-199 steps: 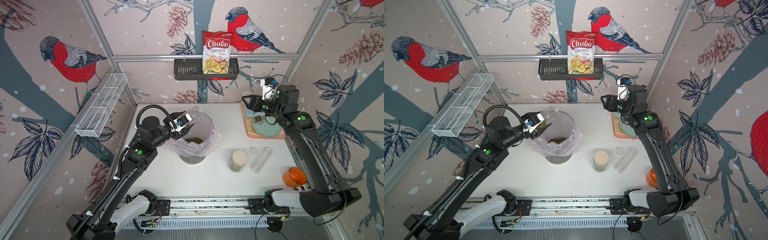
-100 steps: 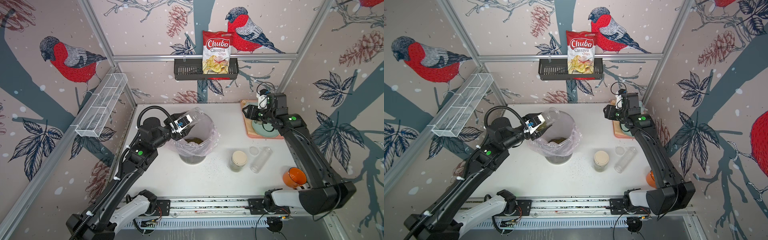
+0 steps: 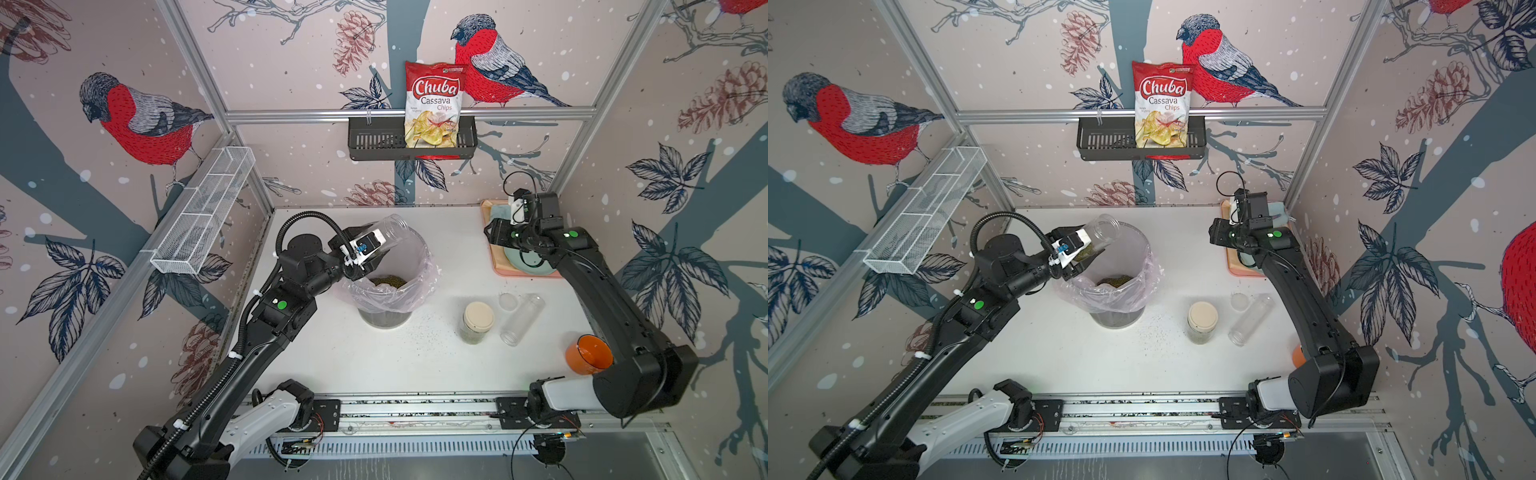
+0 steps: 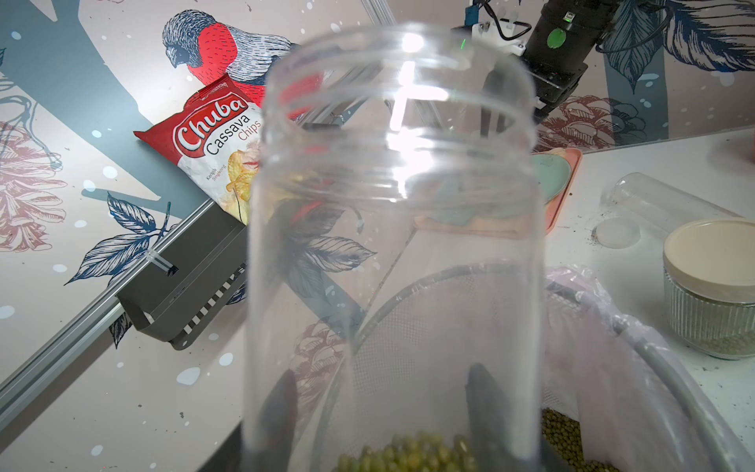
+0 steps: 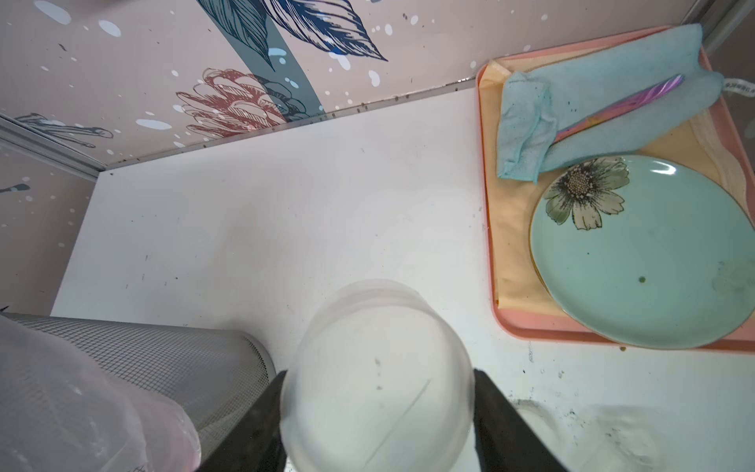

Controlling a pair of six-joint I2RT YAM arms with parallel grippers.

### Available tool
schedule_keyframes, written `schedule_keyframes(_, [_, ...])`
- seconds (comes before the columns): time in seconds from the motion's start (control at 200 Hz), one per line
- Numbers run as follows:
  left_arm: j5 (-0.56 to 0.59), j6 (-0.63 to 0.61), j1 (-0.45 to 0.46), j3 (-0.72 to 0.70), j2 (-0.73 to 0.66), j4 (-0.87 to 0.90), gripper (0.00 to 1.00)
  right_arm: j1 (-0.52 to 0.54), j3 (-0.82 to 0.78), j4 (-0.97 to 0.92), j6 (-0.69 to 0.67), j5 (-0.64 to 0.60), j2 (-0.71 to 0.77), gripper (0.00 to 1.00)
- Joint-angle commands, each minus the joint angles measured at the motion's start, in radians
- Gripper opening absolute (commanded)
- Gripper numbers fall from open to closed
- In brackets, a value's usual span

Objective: Empty moldy mung beans from jars
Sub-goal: Place the lid at the center of the board.

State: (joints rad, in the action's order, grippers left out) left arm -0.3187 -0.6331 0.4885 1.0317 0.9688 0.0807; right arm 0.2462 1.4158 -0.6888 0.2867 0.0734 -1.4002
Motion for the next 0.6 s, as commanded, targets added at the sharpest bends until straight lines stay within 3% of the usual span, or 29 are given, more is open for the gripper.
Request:
schedule_keyframes(0.0, [-0.01,-0.007,0.004,0.001,-0.005,-0.053,0.0,0.0,-0.007,-0.014,0.004,-0.034,-0.014,0.47])
schedule_keyframes(0.595, [-0.005,-0.007,0.012,-0.005,0.001,-0.059,0.0,0.002,-0.128,-0.025,0.022,-0.076,-0.092,0.47])
